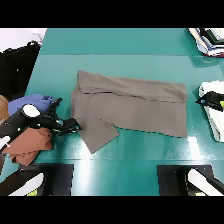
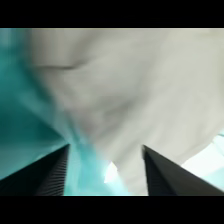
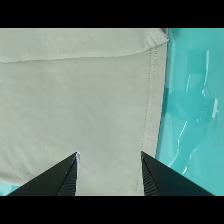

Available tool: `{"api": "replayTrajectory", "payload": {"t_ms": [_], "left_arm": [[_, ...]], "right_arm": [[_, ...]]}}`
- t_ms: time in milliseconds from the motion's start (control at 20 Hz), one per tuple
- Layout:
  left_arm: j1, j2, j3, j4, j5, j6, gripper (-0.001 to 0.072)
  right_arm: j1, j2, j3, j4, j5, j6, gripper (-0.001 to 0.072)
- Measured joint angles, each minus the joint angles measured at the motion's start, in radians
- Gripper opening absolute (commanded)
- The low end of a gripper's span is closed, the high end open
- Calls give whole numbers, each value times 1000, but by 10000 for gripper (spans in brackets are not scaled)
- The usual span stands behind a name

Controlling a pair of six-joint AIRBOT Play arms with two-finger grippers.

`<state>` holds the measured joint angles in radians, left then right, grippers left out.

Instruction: Fold the shirts.

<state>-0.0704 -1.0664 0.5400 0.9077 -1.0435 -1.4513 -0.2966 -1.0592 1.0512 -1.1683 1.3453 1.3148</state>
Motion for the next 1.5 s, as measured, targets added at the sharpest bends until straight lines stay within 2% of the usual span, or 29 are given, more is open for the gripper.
{"api": "replayTrajectory", "payload": {"t_ms": [50,100,150,350,550,850,900,950,1050,1150,1200,1250,1400,1500], "left_arm": [[-27,4,-9,-12,31,-1,460],[-48,6,-16,-15,64,-6,200],[-64,4,-22,-6,97,-15,24],[-93,7,-3,-15,135,-26,23],[-101,8,40,-23,130,-13,23],[-104,8,61,-25,122,13,23],[-104,8,61,-25,119,14,23],[-104,8,62,-25,117,16,24],[-104,8,63,-25,117,17,23],[-104,8,63,-25,117,18,23],[-104,8,63,-24,117,19,22],[-104,8,64,-19,115,19,21],[-104,31,64,32,66,11,21],[-104,84,64,99,6,-26,20]], "right_arm": [[0,2,0,0,3,0,448],[-3,3,-1,0,10,0,448],[-10,3,-2,-3,20,0,448],[-84,12,-57,-9,62,0,449],[-196,18,-224,-13,76,0,449],[-218,18,-449,-8,-19,0,447],[-202,18,-467,-4,-37,1,420],[-186,18,-478,-4,-53,3,362],[-148,19,-492,2,-74,9,333],[-107,19,-500,3,-97,11,179],[-88,18,-503,3,-110,12,58],[-69,18,-505,0,-126,12,19],[-29,25,-507,-3,-140,11,18],[-16,53,-509,-36,-120,6,17]]}}
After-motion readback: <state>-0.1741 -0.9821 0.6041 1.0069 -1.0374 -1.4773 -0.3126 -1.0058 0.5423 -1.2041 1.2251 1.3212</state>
